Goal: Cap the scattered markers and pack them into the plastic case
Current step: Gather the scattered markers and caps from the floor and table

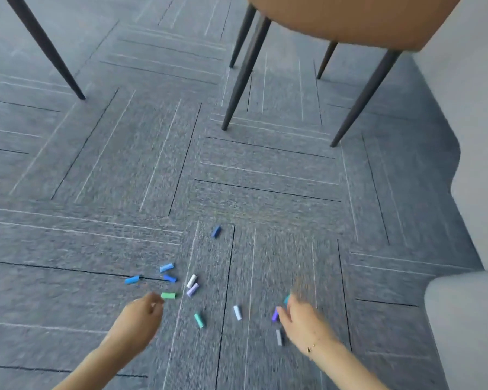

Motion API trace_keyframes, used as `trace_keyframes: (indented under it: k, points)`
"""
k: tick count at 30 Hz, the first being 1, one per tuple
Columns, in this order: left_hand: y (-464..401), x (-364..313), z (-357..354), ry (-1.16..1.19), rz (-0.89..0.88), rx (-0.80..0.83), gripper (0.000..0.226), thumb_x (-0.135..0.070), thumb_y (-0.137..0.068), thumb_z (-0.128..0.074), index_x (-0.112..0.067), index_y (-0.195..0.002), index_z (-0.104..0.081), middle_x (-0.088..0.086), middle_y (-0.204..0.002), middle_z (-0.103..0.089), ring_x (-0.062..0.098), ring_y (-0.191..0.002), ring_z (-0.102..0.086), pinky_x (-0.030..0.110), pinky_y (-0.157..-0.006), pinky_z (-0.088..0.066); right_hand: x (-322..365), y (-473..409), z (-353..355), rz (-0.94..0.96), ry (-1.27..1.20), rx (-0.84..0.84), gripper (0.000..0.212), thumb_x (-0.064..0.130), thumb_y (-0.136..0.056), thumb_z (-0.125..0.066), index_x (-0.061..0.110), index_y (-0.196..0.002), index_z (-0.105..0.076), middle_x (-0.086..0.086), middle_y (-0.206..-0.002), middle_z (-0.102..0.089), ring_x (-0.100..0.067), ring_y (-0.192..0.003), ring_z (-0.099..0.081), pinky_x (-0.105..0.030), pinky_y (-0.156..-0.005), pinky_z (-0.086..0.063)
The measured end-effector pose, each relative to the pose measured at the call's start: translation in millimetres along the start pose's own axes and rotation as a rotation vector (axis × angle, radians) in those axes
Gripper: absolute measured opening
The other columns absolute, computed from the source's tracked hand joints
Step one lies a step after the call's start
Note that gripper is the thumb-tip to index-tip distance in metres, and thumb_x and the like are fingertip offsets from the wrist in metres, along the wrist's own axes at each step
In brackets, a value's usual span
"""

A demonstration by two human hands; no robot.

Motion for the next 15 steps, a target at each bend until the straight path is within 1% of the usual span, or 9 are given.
trace_keyframes:
  k: [2, 3, 5, 6, 7, 9, 12, 13, 15]
  points:
    - [-13.0, 12.1, -35.2, 0.02, 0.064, -0.077, 0.012, -0.02, -0.096, -0.042, -0.015, -0.093, -0.052, 0.005, -0.078, -0.063, 0.021, -0.065, -0.059, 0.032, -0.057, -0.044, -13.5, -22.5, -44.3, -0.066, 0.041, -0.021, 0.055, 0.047, -0.099, -0.03, 0.007, -0.138, -0.028, 0.008, -0.064, -0.041, -0.006, -0.045, -0.035, -0.021, -0.037, -0.023]
    - [-15.7, 18.8, -51.2, 0.041, 0.084, -0.109, 0.01, -0.02, -0.095, -0.045, -0.014, -0.089, -0.05, 0.006, -0.076, -0.062, 0.021, -0.066, -0.058, 0.033, -0.058, -0.042, -20.4, -32.1, -65.3, -0.098, 0.071, -0.035, 0.061, 0.05, -0.096, -0.04, 0.004, -0.135, -0.033, 0.008, -0.062, -0.04, -0.006, -0.043, -0.036, -0.021, -0.034, -0.02]
    - [-19.0, 28.6, -78.4, 0.068, 0.08, -0.148, 0.009, -0.018, -0.093, -0.053, -0.013, -0.087, -0.048, 0.005, -0.074, -0.06, 0.019, -0.064, -0.054, 0.033, -0.058, -0.04, -23.7, -37.5, -98.8, -0.054, 0.066, -0.078, 0.063, 0.048, -0.068, -0.079, 0.003, -0.106, -0.054, 0.004, -0.055, -0.047, -0.008, -0.035, -0.042, -0.019, -0.024, -0.014]
    - [-20.4, 30.6, -88.2, 0.058, 0.049, -0.158, 0.011, -0.017, -0.091, -0.057, -0.012, -0.089, -0.048, 0.004, -0.073, -0.058, 0.017, -0.065, -0.053, 0.034, -0.059, -0.039, -27.1, -37.1, -115.2, -0.013, 0.079, -0.125, 0.064, 0.042, -0.054, -0.089, 0.005, -0.093, -0.055, 0.001, -0.055, -0.052, -0.01, -0.033, -0.046, -0.018, -0.02, -0.017]
    - [-21.0, 31.5, -95.3, 0.046, 0.019, -0.169, 0.014, -0.018, -0.09, -0.061, -0.012, -0.092, -0.048, 0.001, -0.073, -0.056, 0.015, -0.066, -0.052, 0.033, -0.059, -0.038, -30.4, -32.8, -126.3, 0.008, 0.073, -0.162, 0.063, 0.036, -0.049, -0.091, 0.007, -0.089, -0.052, -0.001, -0.057, -0.055, -0.011, -0.035, -0.05, -0.018, -0.02, -0.024]
    - [-21.2, 28.8, -104.7, 0.035, -0.039, -0.175, 0.025, -0.026, -0.087, -0.064, -0.012, -0.1, -0.048, -0.001, -0.079, -0.056, 0.014, -0.071, -0.053, 0.029, -0.06, -0.039, -37.1, -20.6, -139.9, 0.054, 0.053, -0.218, 0.06, 0.024, -0.051, -0.091, 0.008, -0.092, -0.049, -0.002, -0.065, -0.06, -0.01, -0.043, -0.055, -0.015, -0.026, -0.034]
    - [-25.1, 13.2, -117.7, -0.022, -0.112, -0.146, 0.038, -0.039, -0.086, -0.061, -0.012, -0.108, -0.046, 0.001, -0.096, -0.054, 0.014, -0.08, -0.058, 0.024, -0.067, -0.045, -43.0, -7.4, -138.6, 0.069, -0.017, -0.241, 0.063, 0.007, -0.055, -0.088, 0.006, -0.104, -0.049, -0.007, -0.085, -0.065, -0.007, -0.047, -0.056, -0.011, -0.034, -0.04]
    - [-28.2, 7.1, -122.0, -0.058, -0.119, -0.139, 0.039, -0.04, -0.086, -0.061, -0.012, -0.109, -0.046, 0.001, -0.099, -0.051, 0.013, -0.08, -0.056, 0.021, -0.066, -0.045, -43.9, -7.5, -135.7, 0.041, -0.082, -0.226, 0.053, 0.003, -0.066, -0.081, 0.005, -0.109, -0.049, -0.008, -0.094, -0.063, -0.006, -0.046, -0.053, -0.012, -0.035, -0.04]
    - [-34.1, -0.5, -130.4, -0.131, -0.096, -0.144, 0.033, -0.037, -0.088, -0.059, -0.012, -0.104, -0.045, 0.004, -0.104, -0.05, 0.011, -0.076, -0.054, 0.019, -0.063, -0.047, -45.6, -16.0, -130.7, -0.034, -0.171, -0.218, 0.023, 0.006, -0.092, -0.053, 0.007, -0.114, -0.047, -0.002, -0.103, -0.054, -0.003, -0.049, -0.042, -0.016, -0.039, -0.034]
Point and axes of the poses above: each hand's wrist, its own y-axis away from the middle knuckle, its own z-axis out of the back of the hand, x = y × z, the point moved 5 cm from there along -y, towards the middle knuckle
